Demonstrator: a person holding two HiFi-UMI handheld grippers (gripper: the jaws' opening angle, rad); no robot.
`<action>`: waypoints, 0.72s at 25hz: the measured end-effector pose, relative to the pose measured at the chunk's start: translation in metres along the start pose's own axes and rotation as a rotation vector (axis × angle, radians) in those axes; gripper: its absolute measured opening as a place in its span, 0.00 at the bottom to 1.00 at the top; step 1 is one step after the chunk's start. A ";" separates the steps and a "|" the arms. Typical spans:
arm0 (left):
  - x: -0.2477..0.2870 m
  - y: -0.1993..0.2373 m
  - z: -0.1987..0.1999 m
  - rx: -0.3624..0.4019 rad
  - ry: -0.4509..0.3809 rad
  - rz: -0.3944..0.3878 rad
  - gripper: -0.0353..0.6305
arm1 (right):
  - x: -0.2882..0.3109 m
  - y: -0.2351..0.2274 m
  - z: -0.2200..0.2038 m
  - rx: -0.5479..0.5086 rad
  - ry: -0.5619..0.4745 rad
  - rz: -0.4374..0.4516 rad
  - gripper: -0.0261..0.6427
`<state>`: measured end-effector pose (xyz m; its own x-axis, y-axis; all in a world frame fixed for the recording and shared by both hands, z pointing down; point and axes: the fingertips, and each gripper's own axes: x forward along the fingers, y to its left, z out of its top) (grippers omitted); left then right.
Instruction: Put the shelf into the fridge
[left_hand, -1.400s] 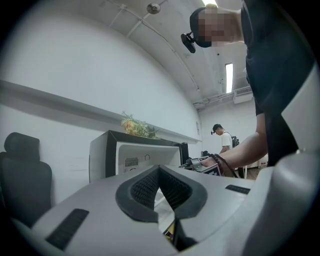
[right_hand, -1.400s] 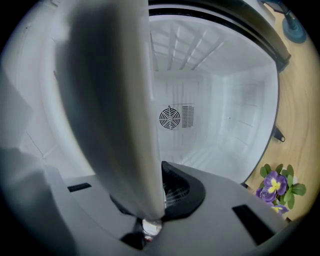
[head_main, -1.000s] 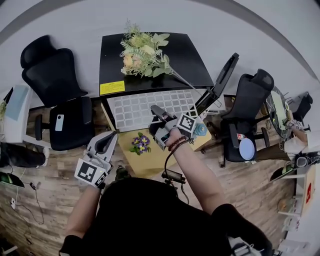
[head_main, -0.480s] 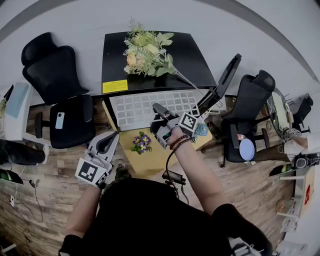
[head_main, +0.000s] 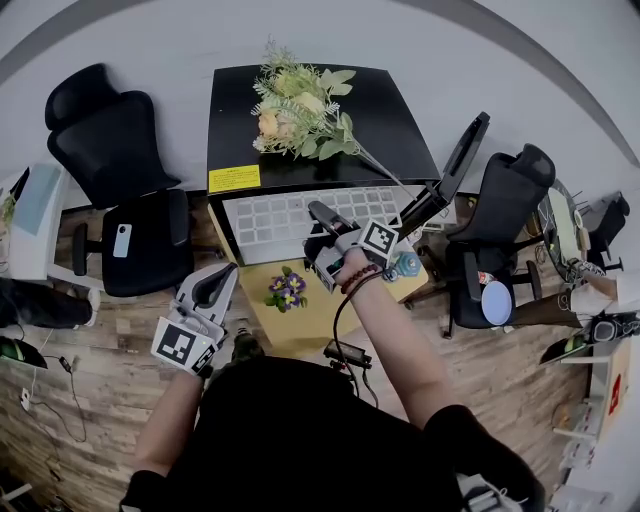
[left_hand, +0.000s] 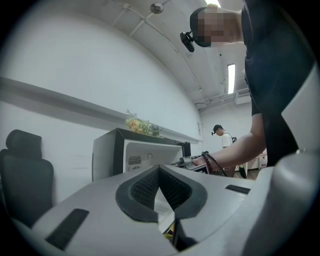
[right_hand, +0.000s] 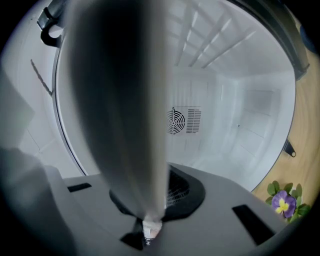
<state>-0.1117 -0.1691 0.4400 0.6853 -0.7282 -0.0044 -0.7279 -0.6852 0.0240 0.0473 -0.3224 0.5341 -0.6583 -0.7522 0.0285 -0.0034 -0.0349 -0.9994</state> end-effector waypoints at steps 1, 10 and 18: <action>0.001 0.001 0.000 0.000 0.000 0.001 0.08 | 0.001 0.000 0.001 -0.003 0.000 -0.001 0.10; 0.009 0.008 -0.003 -0.004 0.002 0.008 0.08 | 0.010 -0.001 0.007 -0.014 0.001 -0.001 0.10; 0.013 0.013 -0.003 -0.006 0.004 0.024 0.08 | 0.022 0.000 0.015 -0.030 0.003 -0.004 0.10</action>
<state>-0.1125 -0.1873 0.4433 0.6677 -0.7444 0.0001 -0.7441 -0.6674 0.0296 0.0440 -0.3484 0.5350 -0.6605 -0.7501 0.0325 -0.0285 -0.0182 -0.9994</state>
